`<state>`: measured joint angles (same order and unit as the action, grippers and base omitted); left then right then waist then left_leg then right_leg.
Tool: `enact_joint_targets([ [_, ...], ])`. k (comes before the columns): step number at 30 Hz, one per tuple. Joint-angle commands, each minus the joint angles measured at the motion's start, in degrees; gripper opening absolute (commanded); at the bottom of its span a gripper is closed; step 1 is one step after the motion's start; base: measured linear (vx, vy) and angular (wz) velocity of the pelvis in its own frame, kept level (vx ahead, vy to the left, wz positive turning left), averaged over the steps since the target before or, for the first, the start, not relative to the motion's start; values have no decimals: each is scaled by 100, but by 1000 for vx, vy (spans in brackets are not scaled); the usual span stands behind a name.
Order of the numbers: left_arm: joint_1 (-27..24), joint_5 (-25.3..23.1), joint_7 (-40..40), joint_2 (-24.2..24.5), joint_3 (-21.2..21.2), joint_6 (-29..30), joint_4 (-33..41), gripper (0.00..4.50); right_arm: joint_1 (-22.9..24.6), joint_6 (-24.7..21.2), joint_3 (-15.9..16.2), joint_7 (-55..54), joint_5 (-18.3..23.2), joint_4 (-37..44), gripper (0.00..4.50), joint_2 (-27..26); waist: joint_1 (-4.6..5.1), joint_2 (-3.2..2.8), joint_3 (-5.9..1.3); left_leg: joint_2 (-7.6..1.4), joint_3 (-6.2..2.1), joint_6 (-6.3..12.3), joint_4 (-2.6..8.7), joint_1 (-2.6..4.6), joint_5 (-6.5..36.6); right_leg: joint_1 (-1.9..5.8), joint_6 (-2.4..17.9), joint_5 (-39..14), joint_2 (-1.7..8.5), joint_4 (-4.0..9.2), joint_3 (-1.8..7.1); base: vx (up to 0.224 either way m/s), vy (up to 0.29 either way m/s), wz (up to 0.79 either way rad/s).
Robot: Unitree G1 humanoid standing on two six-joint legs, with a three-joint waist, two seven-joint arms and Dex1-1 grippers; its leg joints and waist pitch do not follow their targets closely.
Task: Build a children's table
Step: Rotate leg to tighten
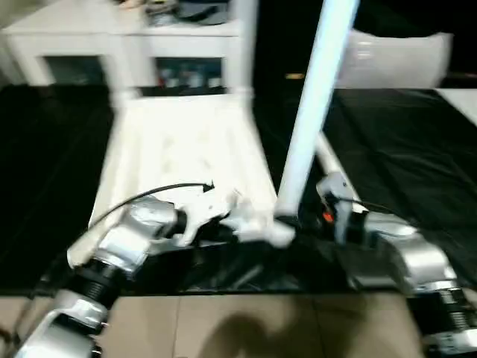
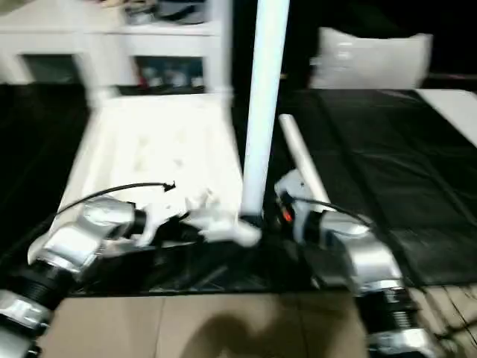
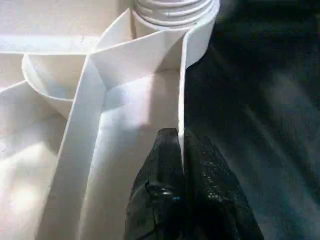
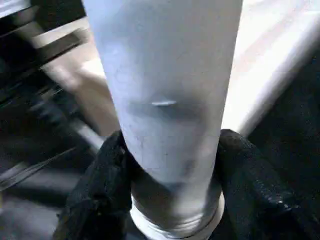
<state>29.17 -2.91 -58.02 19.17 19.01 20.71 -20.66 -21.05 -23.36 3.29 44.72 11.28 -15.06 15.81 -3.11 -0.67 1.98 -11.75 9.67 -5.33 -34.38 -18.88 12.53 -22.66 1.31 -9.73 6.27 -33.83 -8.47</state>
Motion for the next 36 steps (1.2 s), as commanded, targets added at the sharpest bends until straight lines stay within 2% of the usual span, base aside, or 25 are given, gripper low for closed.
enact_joint_targets([
  [1,-10,35,579,-455,-6,462,370,0,-164,-587,-17,-1029,9,-421,209,-572,66,24,-213,-65,-94,-29,454,-64,1780,250,51,-3579,289,701,183,0,0,0],
  [4,119,-120,1315,-834,-197,740,266,0,-439,-532,-274,-1807,33,-833,209,-1000,209,-23,-222,-72,-141,0,449,-94,1998,285,-68,-3533,289,778,74,0,0,0],
  [6,178,-176,1657,-1014,-277,819,216,0,-575,-468,-419,-2113,49,-1069,209,-1161,273,-41,-217,-81,-155,61,456,-33,2189,252,-28,-3417,291,824,51,0,0,0],
  [7,210,-230,1856,-1104,-297,871,196,0,-634,-373,-456,-2186,49,-1175,244,-1225,319,-62,-211,-110,-176,89,474,-14,2328,262,53,-3239,295,827,38,0,0,0],
  [8,237,-295,2035,-1178,-300,906,179,0,-671,-253,-433,-2207,-6,-1235,244,-1258,332,-70,-220,-128,-190,104,491,-18,2368,284,123,-3022,306,812,49,0,0,0],
  [9,258,-350,2193,-1238,-307,930,166,0,-694,-170,-444,-2233,-54,-1263,265,-1295,332,-70,-220,-128,-190,104,491,-18,2368,284,123,-3022,306,812,49,0,0,0],
  [10,268,-431,2274,-1239,-254,886,145,0,-691,-57,-431,-2119,-85,-1205,279,-1297,337,-17,-238,-133,-193,148,515,-70,2215,323,252,-2722,321,750,95,0,0,0],
  [12,235,-494,2238,-1188,-194,832,173,0,-663,-23,-396,-2022,-105,-1100,284,-1258,322,-16,-247,-140,-183,200,527,-115,1948,336,403,-2433,332,688,157,0,0,0],
  [13,190,-496,2105,-1111,-135,694,208,0,-608,72,-342,-1895,-142,-1005,292,-1164,299,-15,-260,-149,-176,217,527,-136,1739,350,489,-2263,340,656,187,0,0,0],
  [14,159,-486,1975,-1030,-91,599,232,0,-558,122,-324,-1767,-138,-922,292,-1067,263,-9,-285,-151,-152,252,508,-120,1506,336,605,-2004,344,619,224,0,0,0],
  [15,133,-482,1863,-958,-44,493,254,0,-524,161,-324,-1677,-124,-870,326,-988,263,-9,-285,-151,-152,252,508,-120,1506,336,605,-2004,344,619,224,0,0,0],
  [16,109,-470,1754,-893,-3,404,279,0,-492,218,-317,-1568,-109,-821,328,-904,232,16,-292,-153,-118,317,498,-119,1289,322,721,-1824,322,578,260,51,-17,5],
  [17,91,-464,1643,-813,33,378,297,0,-450,309,-316,-1378,-76,-763,328,-771,224,32,-303,-150,-109,337,488,-131,1201,330,761,-1769,323,552,278,54,-27,0],
  [18,81,-469,1549,-740,70,324,304,0,-420,379,-324,-1231,-49,-720,330,-657,204,28,-328,-133,-105,389,462,-189,911,365,862,-1474,331,479,308,54,-27,0],
  [19,74,-465,1448,-666,111,219,297,0,-394,447,-344,-1077,-24,-680,339,-549,184,28,-352,-128,-97,436,442,-199,718,372,921,-1258,330,443,320,0,0,0],
  [20,59,-462,1223,-521,197,31,279,0,-324,509,-361,-723,54,-543,354,-325,122,35,-379,-112,-71,660,377,-222,224,364,1109,-630,312,352,337,0,0,0],
  [21,59,-462,1223,-521,197,31,279,0,-324,509,-361,-723,54,-543,366,-325,122,35,-379,-112,-71,660,377,-222,224,364,1109,-630,312,352,337,0,0,0],
  [22,45,-460,1005,-390,269,-113,256,0,-249,541,-343,-345,130,-382,371,-100,45,24,-358,-97,-37,821,346,-217,71,333,1221,-390,305,307,357,0,0,0],
  [23,37,-433,714,-242,344,-328,204,0,-189,585,-298,58,165,-238,371,177,19,32,-368,-94,-39,861,341,-225,62,354,1215,-395,304,306,347,0,0,0],
  [25,21,-371,214,9,493,-734,127,0,-128,577,-197,615,185,-91,386,584,-54,21,-343,-127,-15,877,348,-191,143,315,1166,-648,295,325,353,0,0,0],
  [27,18,-369,139,53,523,-792,123,0,-117,575,-180,711,195,-69,401,642,-87,25,-334,-125,-18,805,359,-186,287,324,1103,-937,291,355,340,0,0,0],
  [29,14,-263,-384,254,631,-1092,88,0,-100,703,-27,1297,220,-20,401,988,-142,8,-316,-158,-9,595,393,-133,620,286,955,-1432,294,403,356,0,0,0],
  [32,57,-251,-724,417,739,-1322,10,0,-127,917,95,1703,193,-99,401,1187,-203,10,-318,-175,0,510,400,-104,690,265,945,-1449,292,403,369,0,0,0],
  [34,93,-232,-1049,553,828,-1545,-64,0,-160,1033,151,1936,200,-147,367,1256,-239,23,-329,-175,-4,490,401,-114,596,278,1008,-1240,290,356,376,0,0,0],
  [36,95,-231,-1063,559,831,-1554,-67,0,-161,1037,154,1946,201,-149,364,1259,-262,16,-330,-180,-6,491,399,-118,542,280,1036,-1160,293,344,375,0,0,0],
])
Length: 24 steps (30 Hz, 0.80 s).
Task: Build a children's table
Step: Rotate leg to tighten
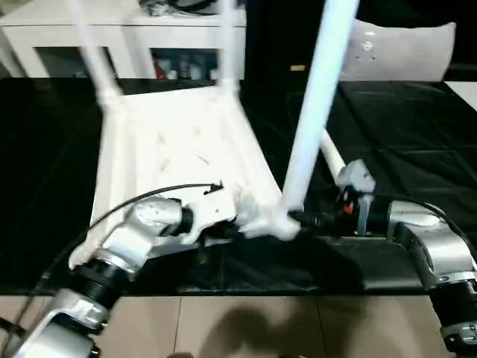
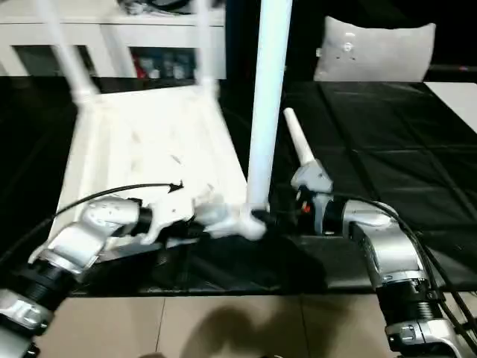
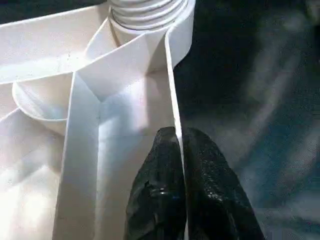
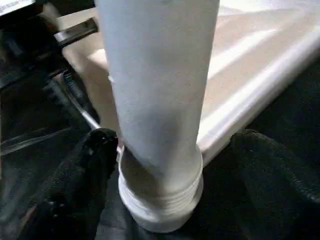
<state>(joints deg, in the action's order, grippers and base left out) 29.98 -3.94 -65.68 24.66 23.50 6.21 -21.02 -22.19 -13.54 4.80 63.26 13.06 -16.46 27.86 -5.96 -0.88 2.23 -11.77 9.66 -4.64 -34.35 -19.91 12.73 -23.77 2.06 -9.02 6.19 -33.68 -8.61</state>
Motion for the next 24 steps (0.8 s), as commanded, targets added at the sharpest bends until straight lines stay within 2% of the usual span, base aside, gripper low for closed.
enact_joint_targets([
  [1,75,-128,-640,143,461,-335,-164,0,-49,71,128,487,94,18,344,152,2,53,-363,-168,0,451,387,-14,518,399,975,-1202,294,326,381,0,0,0],
  [4,122,-116,-962,259,530,-513,-243,0,-12,56,265,865,193,101,324,235,-41,48,-366,-183,2,492,379,-24,439,399,1010,-1076,299,284,393,0,0,0],
  [7,135,-54,-1142,287,550,-566,-241,0,4,-23,331,1037,273,155,292,230,-63,61,-361,-178,6,455,378,-32,512,406,979,-1253,317,304,392,0,0,0],
  [12,175,-34,-1291,284,583,-629,-266,0,38,-88,449,1207,325,202,253,189,-64,60,-358,-176,1,357,387,-25,596,399,877,-1514,318,336,388,0,0,0],
  [16,215,-56,-1317,236,589,-703,-388,0,90,-181,505,1316,388,242,216,173,-67,64,-368,-177,-5,359,381,-36,494,404,874,-1388,310,312,387,0,0,0],
  [24,103,97,-1299,149,464,-503,-308,0,242,-474,473,1341,606,446,198,169,-92,79,-366,-179,5,358,382,-31,488,403,832,-1477,308,323,385,0,0,0],
])
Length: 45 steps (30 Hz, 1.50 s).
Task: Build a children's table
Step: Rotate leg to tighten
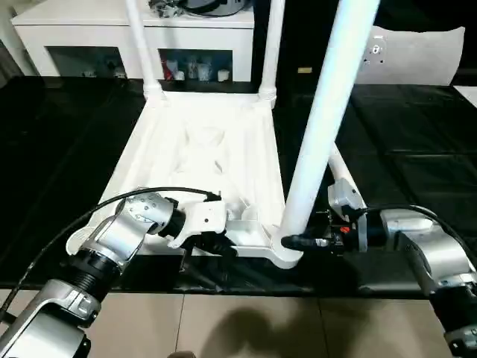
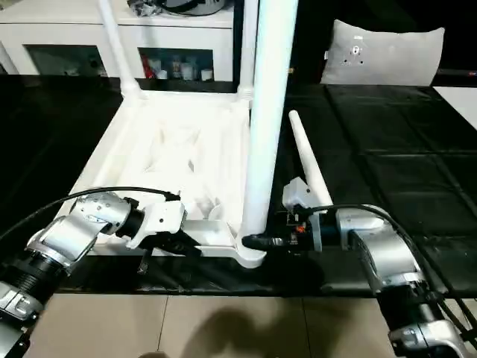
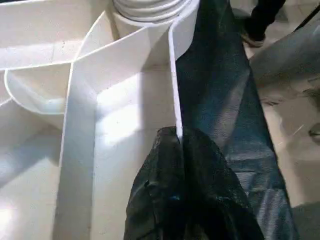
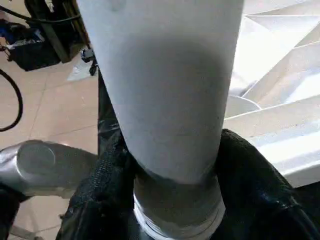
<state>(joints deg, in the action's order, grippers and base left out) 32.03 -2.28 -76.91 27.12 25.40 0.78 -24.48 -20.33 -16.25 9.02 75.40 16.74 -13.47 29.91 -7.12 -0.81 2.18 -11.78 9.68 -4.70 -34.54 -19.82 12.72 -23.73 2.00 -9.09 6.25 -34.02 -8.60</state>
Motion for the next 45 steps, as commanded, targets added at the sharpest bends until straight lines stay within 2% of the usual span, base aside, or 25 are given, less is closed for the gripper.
enact_joint_targets([
  [1,-146,-8,-105,-143,216,194,121,0,107,-338,29,34,298,250,198,-85,24,80,-355,-179,2,346,406,-39,499,403,821,-1531,304,364,386,0,0,0],
  [3,-218,58,123,-238,103,502,254,0,159,-628,-14,-352,327,416,198,-260,39,62,-352,-186,-1,332,411,-46,470,398,817,-1493,301,345,396,0,0,0],
  [5,-289,107,602,-422,-100,1008,387,0,82,-863,-85,-1186,124,403,198,-635,78,64,-315,-170,-7,215,437,-42,620,393,731,-1806,303,400,382,0,0,0],
  [7,-356,172,1092,-656,-321,1543,564,0,-111,-1031,-221,-2194,-180,146,198,-1089,175,49,-242,-89,-7,-16,450,28,1161,358,370,-3004,304,573,305,0,0,0],
  [8,-361,176,1117,-669,-332,1572,577,0,-124,-1040,-230,-2250,-195,128,198,-1115,214,60,-239,-56,-12,-38,430,46,1283,350,235,-3318,302,633,264,-52,-3,-8],
  [9,-380,215,1449,-841,-472,1903,682,0,-241,-1131,-311,-2752,-319,-45,198,-1350,286,61,-247,-38,-49,-63,429,-1,1339,398,-4,-3584,306,671,216,-52,-3,-8],
  [10,-380,224,1536,-886,-507,1983,702,0,-266,-1152,-327,-2853,-340,-80,198,-1398,364,59,-249,-35,-64,-54,427,-16,1386,386,-113,-3601,292,716,180,0,0,0],
  [11,-342,178,1962,-1081,-653,2238,714,0,-368,-1201,-401,-3287,-434,-228,198,-1596,405,47,-261,-41,-68,-54,425,4,1430,380,-122,-3568,283,724,169,0,0,0],
  [14,-228,-35,2723,-1409,-851,2493,584,0,-547,-1247,-629,-4114,-517,-515,198,-1974,582,50,-266,-39,-87,41,426,-27,1468,380,-48,-3328,256,752,132,0,0,0],
  [16,-87,-237,3578,-1795,-1058,2709,384,0,-589,-1017,-694,-4574,-683,-725,198,-2289,594,46,-266,-23,-74,88,411,23,1512,333,-20,-3320,254,774,137,0,0,0],
  [17,-87,-237,3578,-1795,-1058,2709,384,0,-589,-1017,-694,-4574,-683,-725,198,-2289,606,53,-268,-20,-64,128,408,23,1509,335,-17,-3300,249,780,142,0,0,0],
  [18,-72,-250,3673,-1840,-1071,2730,380,0,-580,-960,-704,-4549,-660,-737,232,-2328,606,53,-268,-20,-64,128,408,23,1509,335,-17,-3300,249,780,142,0,0,0],
  [19,-62,-258,3705,-1853,-1062,2705,382,0,-559,-966,-759,-4546,-594,-709,266,-2365,570,56,-292,-49,-69,211,436,0,1359,361,84,-2991,263,733,193,0,0,0],
  [20,-62,-258,3705,-1853,-1062,2705,382,0,-559,-966,-759,-4546,-594,-709,266,-2365,563,40,-299,-71,-77,240,457,-34,1279,383,167,-2767,258,689,217,0,0,0],
  [22,-63,-284,3709,-1840,-1027,2692,410,0,-537,-992,-799,-4522,-535,-646,276,-2377,548,19,-314,-94,-74,258,463,-29,1136,387,342,-2405,267,625,260,0,0,0],
  [24,-76,-297,3624,-1788,-969,2597,426,0,-496,-985,-816,-4441,-504,-547,309,-2330,544,38,-321,-101,-61,279,460,-26,1040,386,452,-2195,262,594,283,0,0,0],
  [26,-113,-304,3388,-1655,-842,2358,463,0,-407,-847,-742,-4078,-502,-380,314,-2094,496,37,-330,-94,-43,353,450,-42,903,409,551,-2083,275,563,313,0,0,0],
  [30,-181,-291,2920,-1422,-664,1898,516,0,-321,-559,-659,-3474,-504,-274,360,-1652,432,33,-343,-102,-31,418,439,-48,689,422,625,-1804,273,522,332,0,0,0],
  [31,-217,-269,2507,-1196,-542,1682,527,0,-258,-442,-630,-2879,-404,-155,367,-1264,400,26,-357,-114,-38,467,434,-55,590,438,704,-1578,271,482,338,0,0,0],
  [32,-217,-269,2507,-1196,-542,1682,527,0,-258,-442,-630,-2879,-404,-155,367,-1264,388,30,-371,-119,-34,493,421,-54,538,445,736,-1447,268,458,348,0,0,0],
  [34,-221,-279,2310,-1077,-472,1509,501,0,-230,-403,-596,-2611,-395,-92,398,-1084,360,21,-350,-132,-19,522,424,-53,540,427,863,-1348,268,441,355,0,0,0],
  [39,-211,-148,1196,-513,-185,730,322,0,-236,52,-277,-1245,-527,-159,398,-147,264,-6,-340,-149,-12,468,435,-9,759,414,842,-1589,273,474,359,0,0,0],
  [42,-210,-55,693,-325,-66,462,314,0,-305,195,-237,-849,-453,-259,398,25,177,25,-346,-169,-1,472,432,4,706,401,930,-1450,278,443,371,0,0,0],
  [43,-209,-57,629,-297,-48,366,304,0,-319,226,-232,-797,-451,-281,371,43,155,13,-347,-173,-1,458,435,3,690,404,963,-1416,280,418,373,0,0,0],
  [45,-192,-49,403,-212,19,273,304,0,-364,250,-205,-638,-423,-344,371,69,124,25,-349,-186,-1,442,438,7,662,405,974,-1414,284,408,377,0,0,0],
])
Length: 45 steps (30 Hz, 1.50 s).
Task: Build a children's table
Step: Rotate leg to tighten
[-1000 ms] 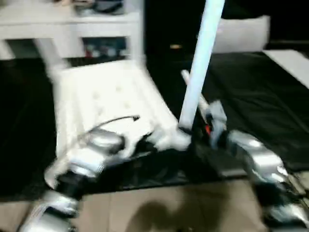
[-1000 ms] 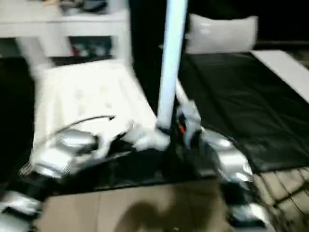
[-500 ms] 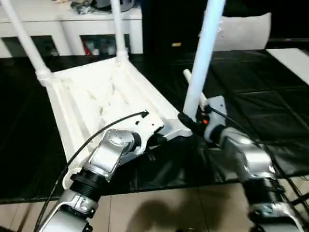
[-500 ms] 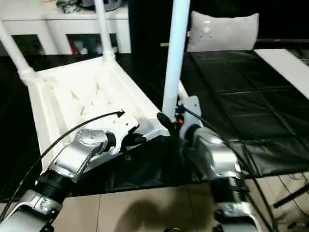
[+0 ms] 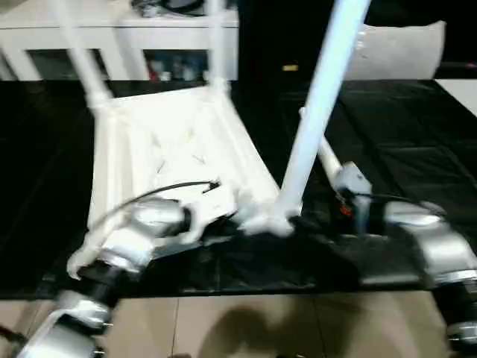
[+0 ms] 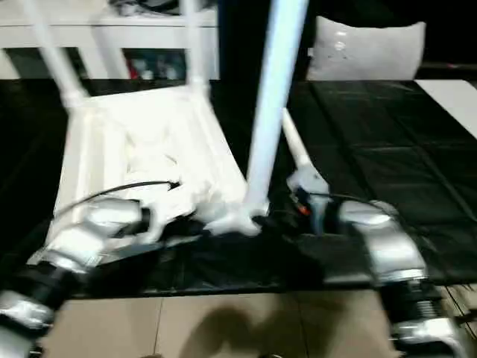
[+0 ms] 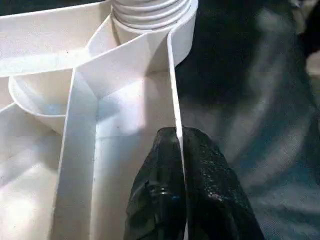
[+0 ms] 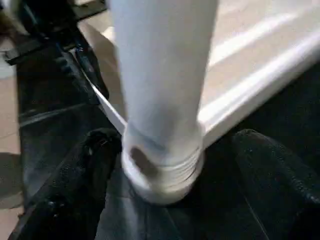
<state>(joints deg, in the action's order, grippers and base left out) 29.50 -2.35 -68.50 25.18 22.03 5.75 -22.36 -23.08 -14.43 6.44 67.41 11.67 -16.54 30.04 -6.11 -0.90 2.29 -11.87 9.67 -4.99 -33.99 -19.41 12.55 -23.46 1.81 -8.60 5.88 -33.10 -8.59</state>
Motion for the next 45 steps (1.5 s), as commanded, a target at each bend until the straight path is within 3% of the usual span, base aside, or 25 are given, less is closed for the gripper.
enact_joint_targets([
  [1,58,-23,-611,44,409,-221,130,0,-89,58,88,287,120,-23,352,63,-6,43,-361,-179,6,459,381,-31,634,376,1005,-1435,322,309,380,0,0,0],
  [8,115,14,-1136,201,568,-465,66,0,-72,-69,259,911,370,29,287,108,-79,39,-369,-179,8,425,376,-38,639,384,966,-1490,328,304,381,0,0,0],
  [17,153,72,-1249,173,523,-522,28,0,2,-327,358,1163,526,116,213,96,-124,47,-378,-180,8,364,371,-36,592,385,931,-1498,329,298,380,0,0,0],
  [23,104,162,-1201,114,465,-403,40,0,112,-555,311,1236,674,252,202,52,-151,49,-381,-178,7,362,369,-31,544,384,888,-1544,324,300,378,0,0,0],
  [27,-4,256,-769,-89,298,98,218,0,160,-843,101,451,679,367,202,-247,-145,42,-368,-176,8,305,380,-33,588,381,841,-1648,330,317,380,0,0,0],
  [30,-35,218,-404,-228,216,462,326,0,119,-901,107,-103,418,327,201,-409,-81,66,-329,-122,10,164,399,-14,861,384,585,-2342,327,418,349,0,0,0],
  [31,-25,183,107,-460,74,873,370,0,31,-1029,63,-825,144,231,201,-665,-63,58,-325,-118,6,144,402,-5,901,374,538,-2474,329,439,343,0,0,0],
  [32,-21,174,245,-523,33,982,384,0,5,-1096,33,-1004,104,202,201,-735,29,79,-299,-75,-7,79,392,-7,1026,373,340,-2912,311,515,286,0,0,0],
  [33,-19,171,301,-548,17,1027,390,0,-6,-1123,21,-1077,87,190,200,-764,59,77,-305,-66,-9,77,393,-11,1033,384,279,-2999,314,530,279,0,0,0],
  [35,26,201,1024,-957,-256,1702,486,0,-163,-1496,-254,-2150,-6,43,197,-1263,191,88,-308,-41,-22,37,370,-42,1049,377,144,-3140,301,571,229,0,0,0],
  [38,70,95,1728,-1353,-463,2125,550,0,-219,-1546,-364,-2896,-91,6,196,-1720,318,82,-317,-15,-23,122,347,-33,1088,343,87,-3180,286,622,194,0,0,0],
  [42,208,-143,2765,-1822,-660,2201,321,0,-261,-1328,-395,-3639,-373,-277,196,-2003,360,69,-330,-28,-17,239,343,-34,1029,323,150,-2943,267,614,214,0,0,0],
  [45,236,-186,2989,-1950,-688,2264,330,0,-257,-1228,-425,-3851,-488,-391,196,-2067,349,88,-339,-40,-23,313,359,-68,919,352,229,-2728,271,565,238,0,0,0],
])
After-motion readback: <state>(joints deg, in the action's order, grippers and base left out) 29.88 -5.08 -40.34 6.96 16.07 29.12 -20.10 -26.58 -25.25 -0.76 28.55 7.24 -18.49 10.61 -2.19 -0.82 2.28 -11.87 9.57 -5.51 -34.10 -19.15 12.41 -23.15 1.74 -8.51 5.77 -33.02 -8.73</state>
